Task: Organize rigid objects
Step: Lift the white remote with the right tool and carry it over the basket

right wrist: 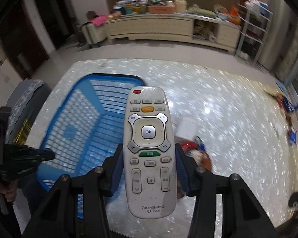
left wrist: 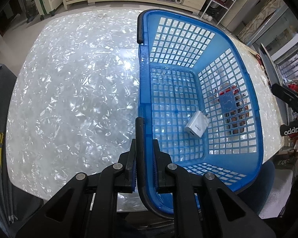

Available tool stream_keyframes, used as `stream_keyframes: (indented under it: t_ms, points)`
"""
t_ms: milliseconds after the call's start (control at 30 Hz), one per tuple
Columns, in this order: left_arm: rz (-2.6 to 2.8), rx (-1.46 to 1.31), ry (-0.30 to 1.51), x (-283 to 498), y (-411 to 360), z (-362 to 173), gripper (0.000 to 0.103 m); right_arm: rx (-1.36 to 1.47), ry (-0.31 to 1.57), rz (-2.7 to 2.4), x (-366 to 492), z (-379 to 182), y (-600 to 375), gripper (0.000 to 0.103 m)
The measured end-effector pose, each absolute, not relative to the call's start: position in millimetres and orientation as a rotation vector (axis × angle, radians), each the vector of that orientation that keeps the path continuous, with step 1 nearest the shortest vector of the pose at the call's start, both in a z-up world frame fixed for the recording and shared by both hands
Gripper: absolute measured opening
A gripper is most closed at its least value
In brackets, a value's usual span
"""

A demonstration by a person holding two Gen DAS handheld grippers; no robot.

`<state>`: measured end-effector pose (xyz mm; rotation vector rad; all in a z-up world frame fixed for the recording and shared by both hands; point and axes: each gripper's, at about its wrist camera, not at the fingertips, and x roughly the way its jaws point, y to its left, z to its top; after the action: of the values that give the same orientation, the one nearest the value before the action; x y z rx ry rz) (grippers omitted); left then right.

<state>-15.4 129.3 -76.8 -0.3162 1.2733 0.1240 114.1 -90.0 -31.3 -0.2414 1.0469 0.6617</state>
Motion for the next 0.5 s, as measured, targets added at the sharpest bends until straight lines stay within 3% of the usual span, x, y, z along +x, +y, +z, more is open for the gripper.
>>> stream_keyframes:
  t_ms: [500]
  points:
    - [0.118, -0.321, 1.27, -16.8, 129.9, -77.0, 0.014, -0.399, 1.041, 0.9, 91.5, -63.9, -10.5, 0.046]
